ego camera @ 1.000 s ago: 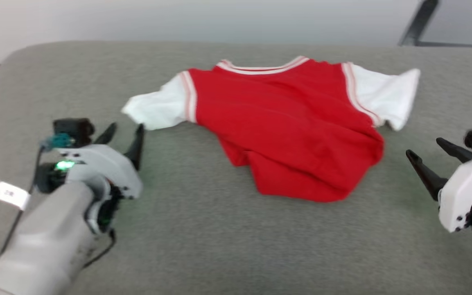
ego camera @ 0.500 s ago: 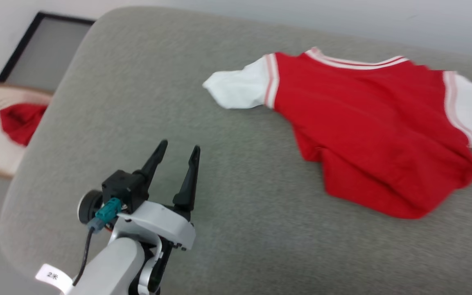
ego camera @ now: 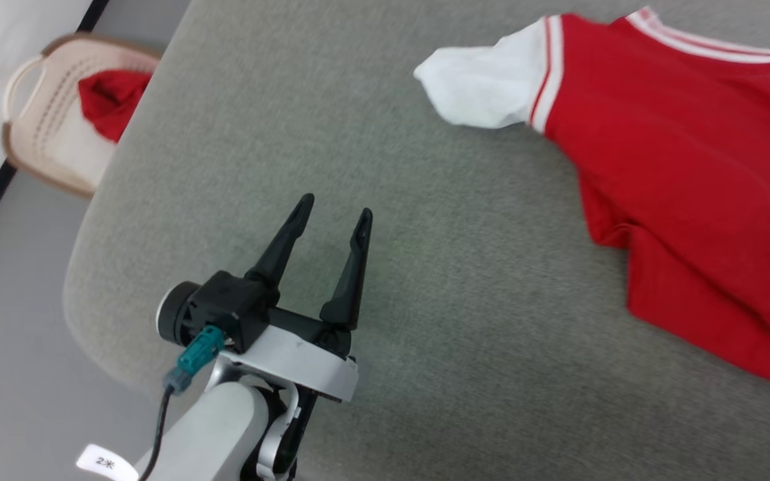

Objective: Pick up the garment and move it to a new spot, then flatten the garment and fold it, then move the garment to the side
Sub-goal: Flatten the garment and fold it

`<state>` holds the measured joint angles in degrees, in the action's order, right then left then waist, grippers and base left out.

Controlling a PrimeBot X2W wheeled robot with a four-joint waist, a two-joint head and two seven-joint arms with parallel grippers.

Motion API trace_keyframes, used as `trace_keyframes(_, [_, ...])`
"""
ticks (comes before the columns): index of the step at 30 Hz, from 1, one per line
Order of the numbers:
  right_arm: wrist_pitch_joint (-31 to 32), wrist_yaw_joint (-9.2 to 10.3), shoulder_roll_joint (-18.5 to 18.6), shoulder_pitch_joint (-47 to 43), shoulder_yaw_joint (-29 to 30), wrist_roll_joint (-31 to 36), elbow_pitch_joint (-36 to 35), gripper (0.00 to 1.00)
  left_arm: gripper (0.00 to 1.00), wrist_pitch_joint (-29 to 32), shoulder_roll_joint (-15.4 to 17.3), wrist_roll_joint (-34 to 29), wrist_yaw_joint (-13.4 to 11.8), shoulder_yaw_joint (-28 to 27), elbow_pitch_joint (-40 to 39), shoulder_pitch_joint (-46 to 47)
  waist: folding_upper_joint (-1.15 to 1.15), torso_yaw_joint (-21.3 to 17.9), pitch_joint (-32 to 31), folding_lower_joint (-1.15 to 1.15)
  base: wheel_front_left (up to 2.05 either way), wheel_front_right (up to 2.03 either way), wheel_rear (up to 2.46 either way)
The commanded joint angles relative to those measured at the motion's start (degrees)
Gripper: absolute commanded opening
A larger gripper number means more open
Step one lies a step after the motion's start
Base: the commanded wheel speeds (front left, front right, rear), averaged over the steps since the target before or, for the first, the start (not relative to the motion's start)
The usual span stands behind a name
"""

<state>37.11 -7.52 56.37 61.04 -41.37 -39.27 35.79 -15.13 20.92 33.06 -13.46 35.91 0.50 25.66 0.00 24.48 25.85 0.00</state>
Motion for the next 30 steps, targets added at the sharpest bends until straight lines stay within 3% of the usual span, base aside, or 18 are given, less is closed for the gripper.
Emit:
trace_keyframes(1, [0.2,0.06,0.1,0.4,-0.7,-0.5,0.2,1.00,1.00,0.0,-0.2,-0.5,0.2,-0.3,-0.2,-0.4,0.00,2.9,3.3,0.00,0.00,0.00,0.00])
trace_keyframes(5, [2.0,-0.01,-0.4,0.3,-6.0,-2.2,0.3,1.00,1.00,0.0,-0.4,-0.9,0.9,-1.5,-0.3,-0.4,0.00,2.6,4.0,0.00,0.00,0.00,0.00])
trace_keyframes(6, [2.4,-0.15,-0.4,0.2,-7.4,-2.9,0.0,0.79,1.00,0.0,-0.5,-1.1,1.0,-1.7,-0.2,-0.2,0.00,2.5,4.1,0.00,0.00,0.00,0.00])
trace_keyframes(7, [2.8,-0.15,-0.4,0.3,-8.6,-3.4,0.0,0.40,1.00,0.0,-0.4,-1.2,1.2,-2.0,-0.2,0.0,0.00,2.3,4.1,0.00,0.00,0.00,0.00])
trace_keyframes(8, [3.2,-0.15,-0.4,0.3,-9.8,-4.2,-0.1,0.09,1.00,0.0,-0.4,-1.4,1.3,-2.2,-0.2,0.1,0.00,2.0,4.2,0.00,0.00,0.00,0.00])
trace_keyframes(9, [3.7,-0.15,-0.3,0.5,-10.7,-5.0,-0.1,0.00,1.00,0.0,-0.4,-1.5,1.4,-2.3,-0.1,0.3,0.00,1.8,4.2,0.00,0.00,0.00,0.00])
trace_keyframes(15, [3.3,-0.06,0.5,3.8,-13.7,-7.3,0.2,0.00,1.00,0.1,-0.2,-1.2,2.8,-2.5,-0.1,1.9,0.00,0.5,4.8,0.00,0.00,0.00,0.00])
trace_keyframes(19, [1.5,0.01,-0.3,6.0,-14.8,-7.9,1.3,0.00,1.00,1.5,0.9,-2.1,5.4,-2.3,0.6,7.0,0.00,-0.4,5.4,0.00,0.00,0.00,0.00])
trace_keyframes(24, [0.1,0.01,-2.4,8.7,-16.6,-8.0,1.7,0.00,1.00,5.4,1.0,0.1,12.1,-2.6,4.7,18.9,0.00,-2.4,6.4,0.00,0.00,0.00,0.00])
trace_keyframes(26, [-0.2,0.01,-3.1,10.0,-17.6,-8.2,1.6,0.00,1.00,8.2,1.3,0.2,14.8,-2.4,8.8,24.9,0.00,-3.2,7.1,0.00,0.00,0.00,0.00])
trace_keyframes(28, [-0.1,0.01,-4.0,11.3,-18.5,-8.4,1.4,0.00,1.00,11.7,-0.7,3.8,17.7,-2.4,13.2,30.2,0.00,-4.1,7.9,0.00,0.00,0.00,0.00])
trace_keyframes(30, [0.0,0.00,-4.8,12.7,-19.4,-8.5,1.3,0.00,1.00,14.6,-0.8,3.5,19.3,-1.2,18.0,36.8,0.00,-4.8,8.8,0.00,0.00,0.00,0.00])
